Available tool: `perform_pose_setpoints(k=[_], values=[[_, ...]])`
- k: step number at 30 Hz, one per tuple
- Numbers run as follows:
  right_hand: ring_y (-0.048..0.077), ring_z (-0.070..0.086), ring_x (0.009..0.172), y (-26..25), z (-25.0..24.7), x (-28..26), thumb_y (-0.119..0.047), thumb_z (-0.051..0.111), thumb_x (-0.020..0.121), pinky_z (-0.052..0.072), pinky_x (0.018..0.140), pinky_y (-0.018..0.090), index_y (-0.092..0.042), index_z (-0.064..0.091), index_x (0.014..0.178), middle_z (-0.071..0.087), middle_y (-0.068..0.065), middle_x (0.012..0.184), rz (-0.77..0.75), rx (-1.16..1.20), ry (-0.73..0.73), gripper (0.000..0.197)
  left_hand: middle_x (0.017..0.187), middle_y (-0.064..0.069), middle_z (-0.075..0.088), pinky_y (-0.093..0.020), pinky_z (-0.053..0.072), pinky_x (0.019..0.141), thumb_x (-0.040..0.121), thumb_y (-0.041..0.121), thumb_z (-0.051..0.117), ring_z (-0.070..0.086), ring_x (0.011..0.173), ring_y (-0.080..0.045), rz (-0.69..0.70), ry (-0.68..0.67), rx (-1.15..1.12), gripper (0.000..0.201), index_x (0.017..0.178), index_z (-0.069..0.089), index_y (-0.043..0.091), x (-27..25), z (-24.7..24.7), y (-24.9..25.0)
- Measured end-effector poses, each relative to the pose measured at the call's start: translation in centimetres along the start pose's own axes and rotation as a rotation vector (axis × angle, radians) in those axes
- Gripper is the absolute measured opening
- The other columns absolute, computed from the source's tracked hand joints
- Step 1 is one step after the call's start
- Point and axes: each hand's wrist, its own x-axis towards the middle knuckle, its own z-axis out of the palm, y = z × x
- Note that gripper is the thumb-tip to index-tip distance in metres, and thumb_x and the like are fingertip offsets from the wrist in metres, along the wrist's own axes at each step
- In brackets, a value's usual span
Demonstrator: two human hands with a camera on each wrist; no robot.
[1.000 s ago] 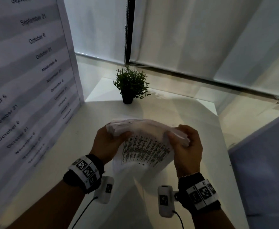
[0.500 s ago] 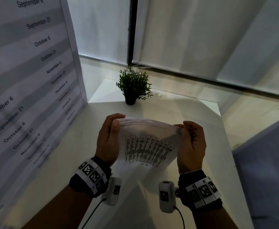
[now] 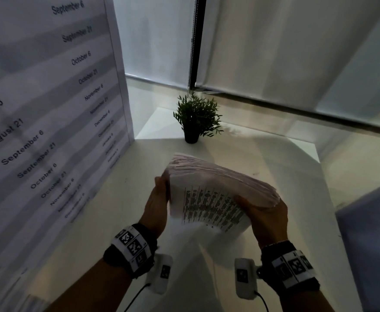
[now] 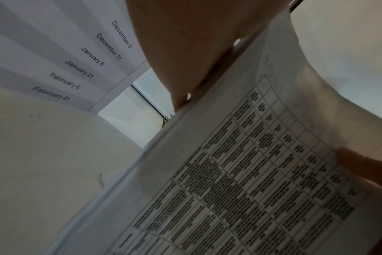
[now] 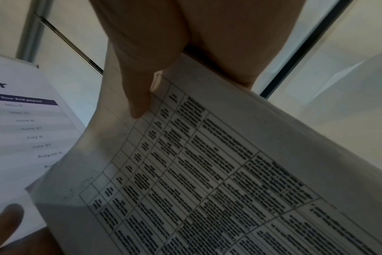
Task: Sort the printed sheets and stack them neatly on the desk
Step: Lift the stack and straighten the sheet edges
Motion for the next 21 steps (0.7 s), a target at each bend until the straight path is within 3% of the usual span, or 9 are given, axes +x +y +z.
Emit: perform_pose_setpoints(k=[2,5,8,11,15,17,19,20,21], values=[[-0.012,0.066,0.080,0.1,0.0,0.0,-0.009,0.087,0.064,0.050,0.065,0.005,-0.031,0.066,0.097,0.071,-0.028,0.082,0.003,0.016,-0.014,0.044,0.153,0.018,0.035,-0.030,0.024,0.120,0.072,0.088,0.034,0.031,0.142,0.000,-0.015,0.006,-0.018,0.084,0.144,0.033,0.045,-0.1,0.1,0.1],[-0.013,0.065,0.082,0.2,-0.1,-0.2,-0.009,0.086,0.066,0.049,0.065,0.004,-0.034,0.065,0.096,0.068,-0.035,0.085,0.006,0.003,-0.045,0.045,0.157,0.009,0.031,-0.034,0.023,0.121,0.068,0.089,0.039,0.031,0.144,-0.006,-0.021,-0.033,-0.042,0.102,0.151,0.024,0.030,-0.2,0.4,0.5],[-0.015,0.064,0.078,0.4,-0.2,-0.1,-0.009,0.085,0.066,0.048,0.062,0.002,-0.033,0.065,0.093,0.067,-0.038,0.081,0.000,0.004,-0.050,0.042,0.152,0.013,0.038,-0.034,0.024,0.121,0.067,0.088,0.044,0.034,0.142,-0.005,-0.030,0.002,-0.118,0.094,0.145,0.033,0.036,0.1,0.7,0.9],[-0.014,0.065,0.079,0.5,-0.4,-0.2,-0.011,0.086,0.066,0.048,0.063,0.003,-0.034,0.065,0.095,0.068,-0.035,0.084,0.003,0.000,-0.063,0.042,0.154,0.016,0.034,-0.035,0.020,0.122,0.067,0.090,0.040,0.031,0.142,-0.001,-0.027,0.040,-0.080,0.096,0.147,0.028,0.038,0.3,0.7,0.7],[-0.013,0.065,0.081,0.6,-0.4,-0.2,-0.011,0.086,0.065,0.049,0.064,0.003,-0.035,0.064,0.096,0.071,-0.028,0.085,-0.001,0.002,-0.063,0.045,0.147,0.022,0.042,-0.035,0.023,0.121,0.068,0.088,0.042,0.035,0.140,-0.002,-0.020,-0.040,-0.114,0.089,0.142,0.034,0.040,-0.3,0.6,0.3],[-0.015,0.064,0.079,0.7,-0.4,-0.1,-0.009,0.086,0.066,0.049,0.065,0.002,-0.034,0.065,0.096,0.071,-0.022,0.082,-0.005,0.005,-0.055,0.045,0.151,0.018,0.039,-0.029,0.030,0.118,0.070,0.083,0.050,0.035,0.141,-0.003,0.013,-0.107,0.005,0.094,0.148,0.026,0.037,-0.4,0.2,0.7],[-0.013,0.066,0.078,0.9,-0.5,0.0,-0.010,0.086,0.067,0.051,0.066,0.005,-0.037,0.066,0.093,0.072,-0.022,0.081,0.018,0.017,-0.052,0.042,0.157,0.021,0.023,-0.015,0.035,0.109,0.062,0.072,0.070,0.031,0.140,0.004,0.048,-0.181,0.265,0.115,0.152,0.004,0.041,0.4,-0.7,0.6],[-0.010,0.067,0.079,0.9,-0.6,0.1,-0.012,0.086,0.068,0.052,0.067,0.007,-0.039,0.066,0.092,0.073,-0.024,0.082,0.033,0.020,-0.055,0.041,0.158,0.024,0.015,-0.016,0.035,0.108,0.056,0.065,0.079,0.026,0.141,0.004,0.029,-0.174,0.375,0.127,0.150,-0.004,0.046,1.1,-1.2,0.5],[-0.008,0.068,0.080,0.9,-0.6,0.2,-0.012,0.085,0.068,0.053,0.068,0.009,-0.039,0.067,0.091,0.073,-0.026,0.083,0.043,0.017,-0.064,0.040,0.159,0.023,0.013,-0.023,0.033,0.110,0.051,0.059,0.085,0.024,0.143,0.000,-0.003,-0.166,0.424,0.133,0.148,-0.006,0.049,1.9,-1.6,0.5]])
